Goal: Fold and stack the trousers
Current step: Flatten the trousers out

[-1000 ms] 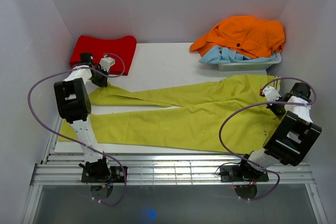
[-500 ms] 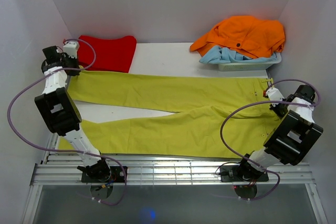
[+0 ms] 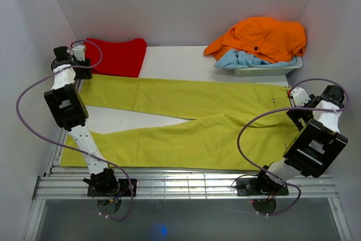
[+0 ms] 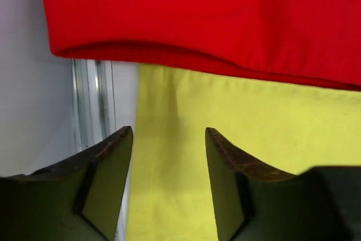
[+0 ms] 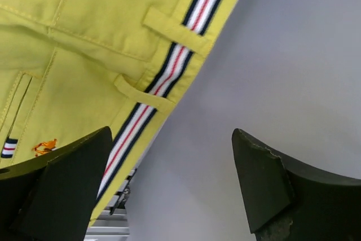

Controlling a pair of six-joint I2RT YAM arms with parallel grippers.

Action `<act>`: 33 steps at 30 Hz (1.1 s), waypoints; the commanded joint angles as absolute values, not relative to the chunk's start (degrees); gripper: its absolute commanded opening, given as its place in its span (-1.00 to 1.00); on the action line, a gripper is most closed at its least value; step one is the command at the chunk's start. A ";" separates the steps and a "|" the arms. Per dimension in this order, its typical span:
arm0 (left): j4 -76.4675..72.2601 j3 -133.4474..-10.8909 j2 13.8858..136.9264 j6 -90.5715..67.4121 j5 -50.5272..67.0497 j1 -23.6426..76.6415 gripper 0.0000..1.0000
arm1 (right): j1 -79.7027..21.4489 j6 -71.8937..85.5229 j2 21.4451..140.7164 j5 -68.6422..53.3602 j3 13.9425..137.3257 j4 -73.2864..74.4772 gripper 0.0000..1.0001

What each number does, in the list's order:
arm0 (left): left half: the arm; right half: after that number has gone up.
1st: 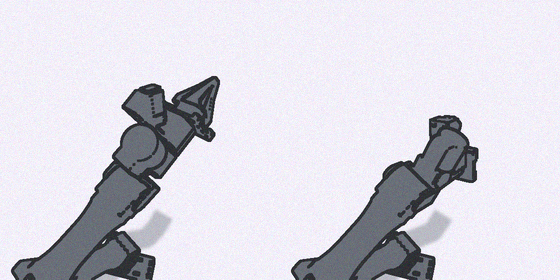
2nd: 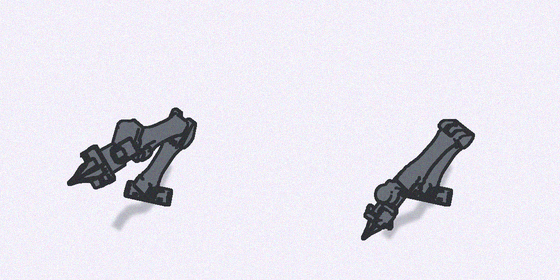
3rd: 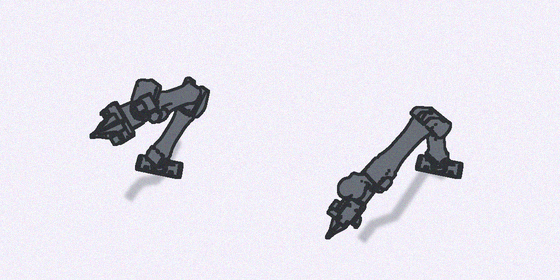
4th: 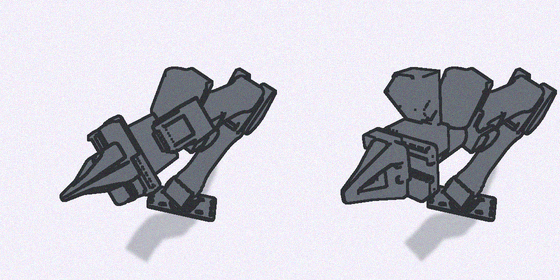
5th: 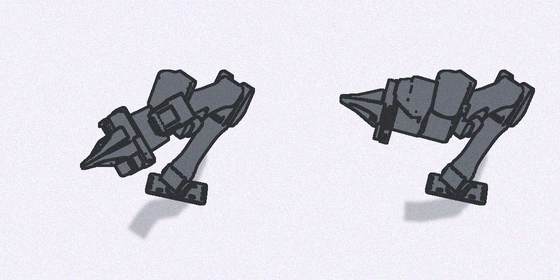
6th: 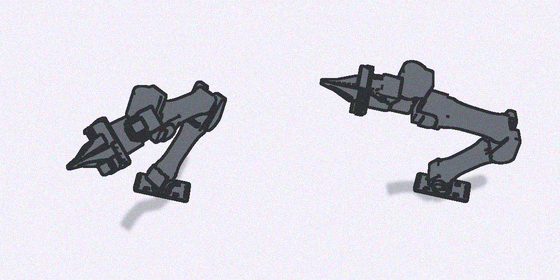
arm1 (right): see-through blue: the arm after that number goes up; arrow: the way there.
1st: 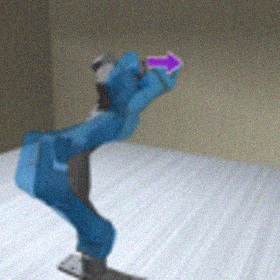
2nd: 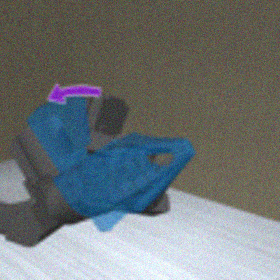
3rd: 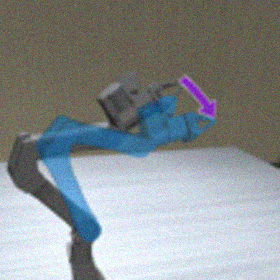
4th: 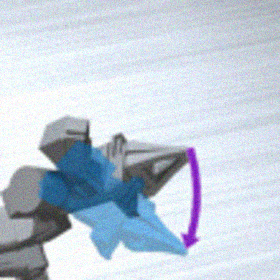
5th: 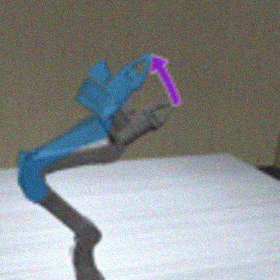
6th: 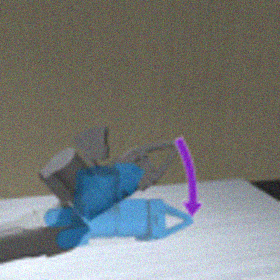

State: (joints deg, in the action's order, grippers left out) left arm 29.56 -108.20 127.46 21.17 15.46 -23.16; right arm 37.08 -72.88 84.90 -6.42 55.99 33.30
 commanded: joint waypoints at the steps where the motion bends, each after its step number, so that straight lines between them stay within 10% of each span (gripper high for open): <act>1: 33.57 -112.85 124.63 20.48 15.53 -24.34 0.36 | 37.00 -69.62 84.64 -11.50 64.41 38.57 0.86; 18: 49.31 -107.23 117.51 32.87 41.39 -24.87 0.38 | 23.47 -48.61 107.54 -12.65 90.51 36.12 0.29; 33: 46.32 -95.91 124.20 31.36 25.76 -22.85 0.03 | 20.48 -60.01 109.87 -9.85 80.34 37.70 -0.04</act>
State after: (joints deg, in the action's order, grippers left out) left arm 45.71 -100.53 125.47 29.61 31.05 -23.27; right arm 20.62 -55.22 112.86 -11.70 81.89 37.52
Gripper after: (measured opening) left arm 0.532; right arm 0.496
